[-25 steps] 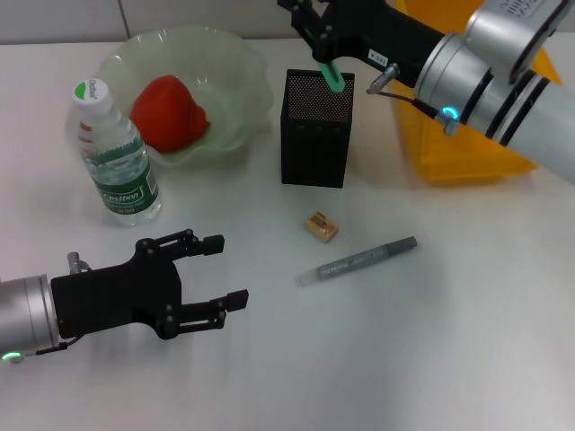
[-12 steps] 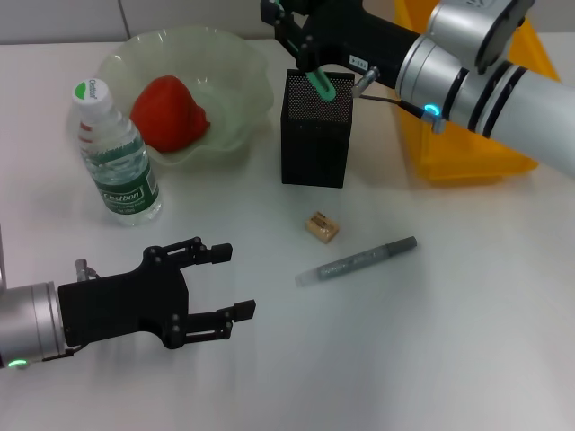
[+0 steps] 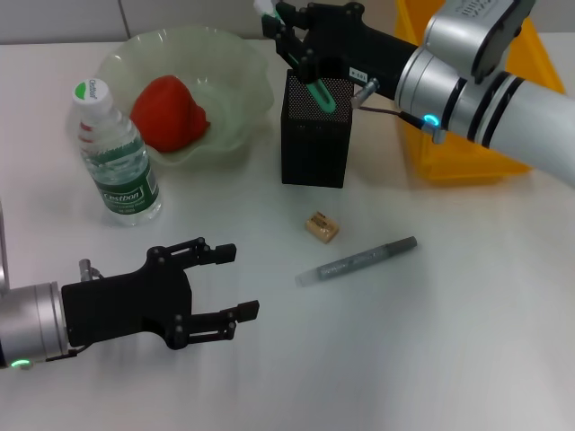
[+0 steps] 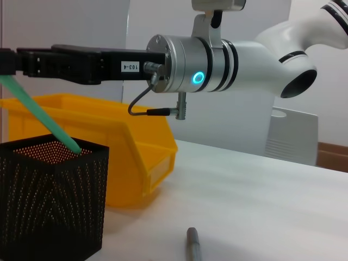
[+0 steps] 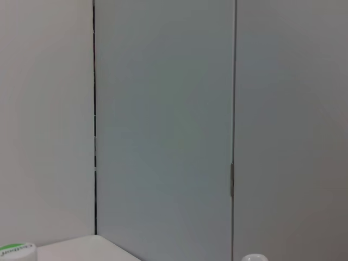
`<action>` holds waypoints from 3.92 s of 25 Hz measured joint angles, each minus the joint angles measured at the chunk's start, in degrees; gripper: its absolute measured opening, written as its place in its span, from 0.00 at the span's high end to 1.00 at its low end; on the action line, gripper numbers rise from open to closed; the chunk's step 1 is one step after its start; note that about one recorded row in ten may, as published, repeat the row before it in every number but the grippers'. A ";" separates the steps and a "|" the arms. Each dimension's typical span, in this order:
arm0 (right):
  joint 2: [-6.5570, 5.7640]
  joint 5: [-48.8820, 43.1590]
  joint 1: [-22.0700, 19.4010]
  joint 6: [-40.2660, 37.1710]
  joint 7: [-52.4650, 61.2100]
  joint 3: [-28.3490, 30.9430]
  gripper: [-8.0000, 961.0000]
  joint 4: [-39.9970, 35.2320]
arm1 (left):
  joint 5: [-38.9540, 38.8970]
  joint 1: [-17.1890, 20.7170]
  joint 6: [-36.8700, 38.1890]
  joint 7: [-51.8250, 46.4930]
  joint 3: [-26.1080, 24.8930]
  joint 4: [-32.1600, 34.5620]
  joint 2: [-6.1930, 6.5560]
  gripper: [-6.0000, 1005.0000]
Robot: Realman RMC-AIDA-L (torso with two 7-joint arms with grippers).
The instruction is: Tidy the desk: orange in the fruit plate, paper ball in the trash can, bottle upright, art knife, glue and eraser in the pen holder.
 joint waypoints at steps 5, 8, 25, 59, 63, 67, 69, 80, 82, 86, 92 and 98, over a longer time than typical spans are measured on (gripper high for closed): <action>0.00 0.00 0.00 1.47 0.00 0.00 0.80 0.10 | 0.00 0.24 0.05 0.03 0.07 -0.10 -0.03 0.20; 0.00 0.00 0.01 1.59 0.02 0.00 0.80 0.24 | 0.00 0.25 0.05 0.03 0.12 -0.26 -0.07 0.20; 0.00 0.00 -1.30 0.27 -0.41 0.00 0.80 0.21 | -2.17 0.43 -4.01 1.78 -1.32 -1.44 -0.15 0.20; 0.00 -1.74 -4.06 -3.59 -0.50 0.67 0.62 -0.92 | -5.81 0.54 -7.15 3.99 -1.10 -1.46 -0.14 0.20; 0.00 -1.64 -6.00 -6.84 -0.25 0.77 0.50 -2.30 | -5.80 0.51 -6.70 3.57 -1.29 -1.49 -0.14 0.20; -0.01 -1.56 -9.64 -14.85 1.14 2.53 0.37 -4.77 | -5.81 0.74 -5.08 2.66 -1.37 -1.52 -0.07 0.20; -0.08 -1.56 -11.39 -18.71 2.62 3.01 0.37 -5.93 | -5.85 0.87 -4.46 1.67 -1.49 -1.55 0.00 0.20; -0.85 -5.79 -27.88 -35.71 14.31 0.75 0.38 -21.85 | -5.95 3.65 -0.26 2.86 -1.64 -1.57 0.04 0.20; -0.97 -8.31 -29.81 -36.83 16.93 1.13 0.38 -24.23 | -5.71 3.75 0.49 2.36 -1.57 -1.58 0.08 0.20; -1.76 -13.58 -32.40 -39.39 23.95 1.44 0.38 -28.56 | -5.35 3.92 1.52 1.70 -1.02 -1.75 0.11 0.20; -2.30 -27.98 -33.38 -38.02 44.03 1.96 0.31 -40.76 | -5.29 3.77 2.26 2.31 -0.79 -2.87 0.07 0.20; -2.95 -44.97 -29.68 -36.63 56.00 5.30 0.15 -48.50 | -5.24 2.86 2.21 2.22 -0.31 -2.90 -0.01 0.20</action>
